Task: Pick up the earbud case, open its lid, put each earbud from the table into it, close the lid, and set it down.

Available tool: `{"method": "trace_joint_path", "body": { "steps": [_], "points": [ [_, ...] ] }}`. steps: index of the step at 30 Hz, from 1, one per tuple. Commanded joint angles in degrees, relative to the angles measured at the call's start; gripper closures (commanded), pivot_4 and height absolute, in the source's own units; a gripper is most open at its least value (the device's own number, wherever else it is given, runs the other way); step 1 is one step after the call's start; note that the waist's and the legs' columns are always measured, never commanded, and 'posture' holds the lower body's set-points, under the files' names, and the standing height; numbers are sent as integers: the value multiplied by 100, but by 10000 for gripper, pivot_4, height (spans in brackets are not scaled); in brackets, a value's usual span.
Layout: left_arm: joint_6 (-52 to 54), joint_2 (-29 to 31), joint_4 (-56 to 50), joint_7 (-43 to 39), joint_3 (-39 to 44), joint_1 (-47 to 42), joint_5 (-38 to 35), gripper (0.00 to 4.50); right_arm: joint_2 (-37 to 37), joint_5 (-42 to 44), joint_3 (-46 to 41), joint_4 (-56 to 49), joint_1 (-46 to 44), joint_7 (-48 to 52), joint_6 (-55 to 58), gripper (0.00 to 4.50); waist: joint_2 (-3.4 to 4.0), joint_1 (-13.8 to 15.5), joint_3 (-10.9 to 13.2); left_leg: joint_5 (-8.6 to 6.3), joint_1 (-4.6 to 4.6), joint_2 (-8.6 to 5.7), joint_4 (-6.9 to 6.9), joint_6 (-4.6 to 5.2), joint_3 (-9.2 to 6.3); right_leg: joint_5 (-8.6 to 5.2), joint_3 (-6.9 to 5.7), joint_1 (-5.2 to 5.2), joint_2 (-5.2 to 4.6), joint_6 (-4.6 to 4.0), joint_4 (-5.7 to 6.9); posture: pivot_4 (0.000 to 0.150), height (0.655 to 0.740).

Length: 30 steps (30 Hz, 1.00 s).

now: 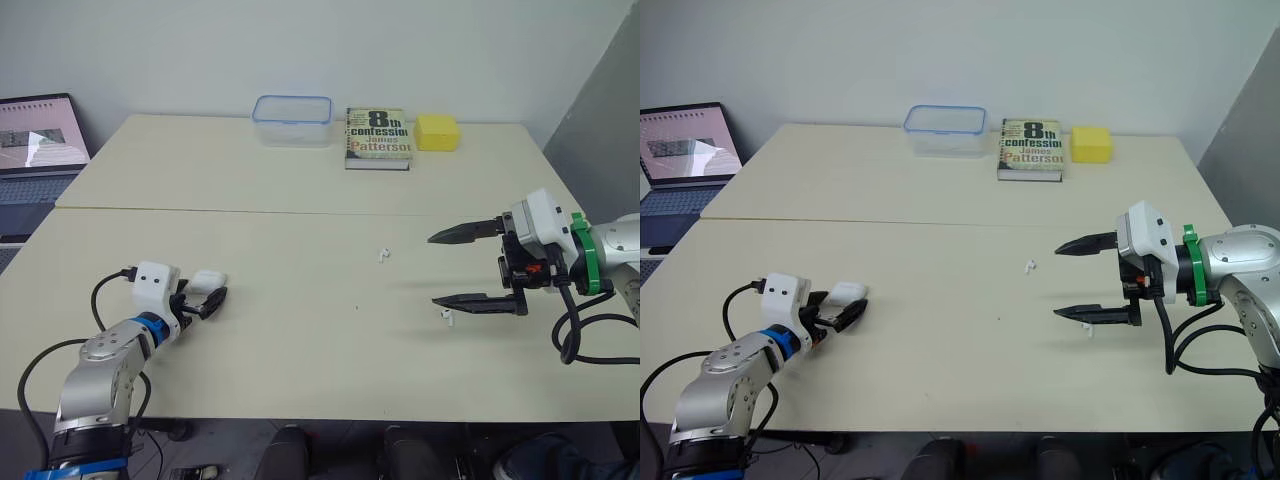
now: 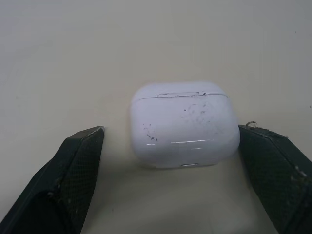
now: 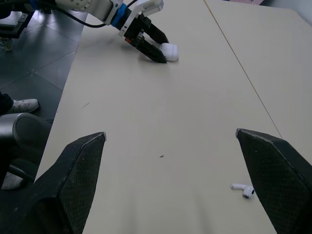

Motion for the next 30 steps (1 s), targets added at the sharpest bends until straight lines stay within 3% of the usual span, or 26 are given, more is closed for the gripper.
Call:
{"method": "trace_joint_path", "body": {
  "steps": [1, 4, 10, 15, 19, 22, 27, 30],
  "points": [
    [61, -15, 100, -35, -200, 41, 113, 0, 10, 43, -91, -132, -39, -21, -57, 61, 1, 0, -1, 0, 0, 0, 0, 0, 0, 0, 0, 0, 0, 0, 0, 1500, 7400],
    [109, -66, 85, -33, -205, 66, 108, 1829, 25, 28, -80, -128, -38, -21, -72, 14, 2, 0, -1, 0, 0, 0, 0, 0, 0, 0, 0, 1, 0, 0, 0, 1500, 7400],
    [219, -89, 166, -20, -179, 30, 73, 17279, 60, 20, -55, -167, -67, -49, -61, 0, 5, -1, -3, 0, 1, 0, 0, 0, 1, 0, 1, 1, -1, 0, 0, 1500, 7400],
    [15, 31, 106, -365, -235, 143, 34, 17386, -68, -116, -96, -229, 26, -138, -25, 0, 8, -6, -4, 0, 2, 0, 0, 0, 2, 0, 1, 1, -1, 1, 0, 1500, 7400],
    [-1001, 41, -615, -1685, -769, 337, -235, 17386, -208, 147, -305, -473, 275, -551, 704, 0, 9, 9, -3, 0, -3, -3, -2, 0, 11, 0, 7, -3, -5, 0, -6, 1500, 7400],
    [-1403, -125, -1004, -2194, -1192, 294, -304, 17386, -273, 389, -340, -790, 553, -950, 1406, 0, 5, 67, -1, 0, -19, -11, 6, 0, 7, 17, 5, -6, -15, -22, -15, 1500, 7400],
    [-2881, -465, -1072, -2761, -2241, -17, 276, 17386, 208, 1621, -493, -1252, 744, -2322, 3481, 0, 0, 70, 1, 0, -16, 8, 7, 0, 10, 19, 7, -7, -7, -20, -19, 1500, 7400],
    [-3780, -670, -738, -2908, -2528, -312, 537, 17386, 863, 2515, -656, -1299, 682, -3220, 4340, 0, 0, 45, 1, 0, -17, 9, 6, 1, 13, 19, 9, -9, 15, -19, -16, 1500, 7400]
  ]
}}
